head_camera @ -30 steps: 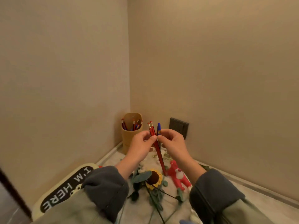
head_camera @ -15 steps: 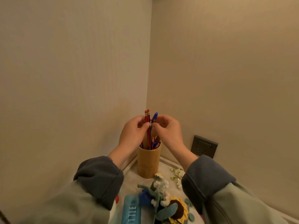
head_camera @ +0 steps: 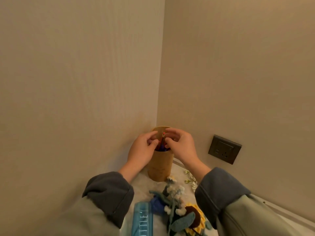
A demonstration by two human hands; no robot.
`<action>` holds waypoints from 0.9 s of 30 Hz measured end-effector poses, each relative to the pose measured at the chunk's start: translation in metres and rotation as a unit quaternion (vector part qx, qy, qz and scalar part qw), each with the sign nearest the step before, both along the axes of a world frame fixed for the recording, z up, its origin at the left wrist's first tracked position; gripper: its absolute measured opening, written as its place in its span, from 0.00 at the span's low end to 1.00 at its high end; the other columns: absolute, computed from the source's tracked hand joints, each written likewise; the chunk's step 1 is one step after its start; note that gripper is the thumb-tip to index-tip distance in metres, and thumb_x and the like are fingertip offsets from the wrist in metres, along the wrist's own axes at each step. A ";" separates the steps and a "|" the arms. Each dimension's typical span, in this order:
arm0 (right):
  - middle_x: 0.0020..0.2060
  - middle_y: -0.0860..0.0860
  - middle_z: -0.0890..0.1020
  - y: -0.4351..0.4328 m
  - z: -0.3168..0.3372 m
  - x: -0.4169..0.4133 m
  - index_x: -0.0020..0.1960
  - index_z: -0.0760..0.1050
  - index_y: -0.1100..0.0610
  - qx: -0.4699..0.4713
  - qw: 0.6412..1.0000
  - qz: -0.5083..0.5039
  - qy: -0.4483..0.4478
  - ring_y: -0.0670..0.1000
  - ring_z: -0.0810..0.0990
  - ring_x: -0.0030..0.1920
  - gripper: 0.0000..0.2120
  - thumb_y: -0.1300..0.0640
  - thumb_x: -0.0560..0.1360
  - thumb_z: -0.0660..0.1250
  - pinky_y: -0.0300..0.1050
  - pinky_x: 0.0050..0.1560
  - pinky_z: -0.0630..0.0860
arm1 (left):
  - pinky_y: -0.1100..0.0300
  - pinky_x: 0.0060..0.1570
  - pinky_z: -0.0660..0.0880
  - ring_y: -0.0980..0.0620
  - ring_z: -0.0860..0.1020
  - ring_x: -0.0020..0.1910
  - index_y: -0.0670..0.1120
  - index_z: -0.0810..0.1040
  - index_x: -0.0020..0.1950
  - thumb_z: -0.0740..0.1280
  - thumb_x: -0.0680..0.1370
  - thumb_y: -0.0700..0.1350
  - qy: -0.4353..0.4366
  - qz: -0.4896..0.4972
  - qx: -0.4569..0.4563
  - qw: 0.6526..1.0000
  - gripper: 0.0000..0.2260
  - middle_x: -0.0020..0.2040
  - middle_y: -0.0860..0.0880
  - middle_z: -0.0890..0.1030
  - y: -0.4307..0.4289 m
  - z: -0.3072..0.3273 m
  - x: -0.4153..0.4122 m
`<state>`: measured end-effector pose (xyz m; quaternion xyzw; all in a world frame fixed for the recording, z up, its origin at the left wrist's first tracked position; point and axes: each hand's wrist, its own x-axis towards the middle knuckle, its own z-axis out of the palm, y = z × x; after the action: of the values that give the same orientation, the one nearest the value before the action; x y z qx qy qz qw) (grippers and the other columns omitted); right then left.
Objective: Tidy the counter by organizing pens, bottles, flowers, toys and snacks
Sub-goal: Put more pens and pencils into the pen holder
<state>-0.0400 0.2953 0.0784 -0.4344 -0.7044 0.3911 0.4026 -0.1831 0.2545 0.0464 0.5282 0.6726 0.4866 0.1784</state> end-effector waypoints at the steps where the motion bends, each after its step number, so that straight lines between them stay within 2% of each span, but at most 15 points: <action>1: 0.48 0.51 0.85 -0.003 0.001 0.003 0.57 0.79 0.53 0.002 1.000 0.000 0.005 0.51 0.84 0.45 0.14 0.65 0.75 0.67 0.50 0.46 0.82 | 0.58 0.54 0.76 0.56 0.77 0.53 0.54 0.74 0.67 0.66 0.78 0.46 -0.001 0.011 0.006 1.000 0.17 0.58 0.52 0.78 -0.002 0.002 0.001; 4: 0.47 0.48 0.84 -0.016 0.008 0.014 0.57 0.78 0.52 0.003 1.000 -0.002 0.021 0.50 0.84 0.40 0.13 0.65 0.76 0.66 0.43 0.36 0.81 | 0.63 0.52 0.72 0.59 0.74 0.55 0.57 0.72 0.67 0.65 0.78 0.48 -0.002 0.047 0.046 0.998 0.17 0.59 0.57 0.73 -0.013 0.013 0.011; 7: 0.47 0.47 0.84 -0.032 0.017 0.035 0.56 0.77 0.50 0.011 0.999 -0.008 0.029 0.49 0.84 0.37 0.13 0.65 0.76 0.66 0.39 0.32 0.79 | 0.66 0.51 0.72 0.62 0.74 0.54 0.60 0.73 0.61 0.65 0.78 0.46 -0.024 0.037 0.101 0.994 0.14 0.57 0.59 0.72 -0.028 0.029 0.032; 10: 0.47 0.48 0.83 -0.048 0.025 0.065 0.56 0.77 0.52 0.022 0.999 -0.017 0.025 0.48 0.84 0.36 0.12 0.64 0.76 0.66 0.43 0.31 0.80 | 0.71 0.46 0.72 0.62 0.75 0.52 0.57 0.75 0.59 0.65 0.78 0.43 -0.075 -0.022 0.115 0.990 0.12 0.56 0.56 0.76 -0.040 0.040 0.065; 13: 0.47 0.49 0.84 -0.057 0.027 0.102 0.54 0.78 0.53 0.019 0.999 -0.033 0.012 0.48 0.84 0.35 0.10 0.64 0.76 0.65 0.44 0.30 0.79 | 0.73 0.47 0.71 0.63 0.75 0.52 0.55 0.75 0.58 0.65 0.78 0.41 -0.097 -0.081 0.106 0.986 0.12 0.56 0.54 0.77 -0.048 0.041 0.102; 15: 0.45 0.50 0.84 -0.061 0.024 0.132 0.52 0.78 0.53 0.004 0.999 -0.048 0.003 0.48 0.84 0.35 0.09 0.64 0.76 0.65 0.42 0.29 0.78 | 0.73 0.47 0.71 0.64 0.75 0.52 0.55 0.76 0.59 0.64 0.79 0.42 -0.112 -0.120 0.084 0.983 0.11 0.56 0.56 0.77 -0.053 0.037 0.129; 19: 0.45 0.53 0.84 -0.068 0.006 0.195 0.51 0.79 0.53 -0.049 0.994 -0.083 -0.042 0.49 0.84 0.36 0.08 0.63 0.76 0.66 0.42 0.30 0.78 | 0.65 0.49 0.74 0.62 0.75 0.52 0.56 0.74 0.59 0.63 0.79 0.44 -0.134 -0.184 0.014 0.974 0.11 0.53 0.58 0.77 -0.058 0.020 0.187; 22: 0.45 0.54 0.83 -0.071 -0.011 0.243 0.52 0.78 0.55 -0.116 0.985 -0.093 -0.088 0.51 0.83 0.39 0.06 0.62 0.76 0.66 0.47 0.35 0.79 | 0.68 0.46 0.76 0.60 0.76 0.51 0.55 0.74 0.59 0.64 0.79 0.44 -0.149 -0.209 -0.042 0.966 0.11 0.53 0.56 0.78 -0.061 0.001 0.230; 24: 0.44 0.53 0.83 -0.073 -0.021 0.275 0.52 0.78 0.55 -0.151 0.976 -0.090 -0.127 0.51 0.83 0.41 0.06 0.61 0.76 0.67 0.47 0.37 0.79 | 0.62 0.48 0.78 0.57 0.78 0.50 0.54 0.73 0.60 0.65 0.78 0.44 -0.165 -0.222 -0.091 0.957 0.12 0.54 0.54 0.78 -0.061 -0.013 0.258; 27: 0.42 0.54 0.83 -0.077 -0.042 0.320 0.50 0.79 0.56 -0.188 0.961 -0.095 -0.181 0.51 0.81 0.39 0.05 0.62 0.75 0.67 0.43 0.35 0.77 | 0.52 0.53 0.79 0.54 0.80 0.49 0.53 0.73 0.61 0.65 0.77 0.44 -0.165 -0.244 -0.168 0.941 0.13 0.49 0.56 0.79 -0.063 -0.035 0.298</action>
<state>0.2805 0.2182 0.0364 -0.6308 -0.6349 0.3913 0.2142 0.1151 0.1917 0.0111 0.5506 0.5562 0.3882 0.4867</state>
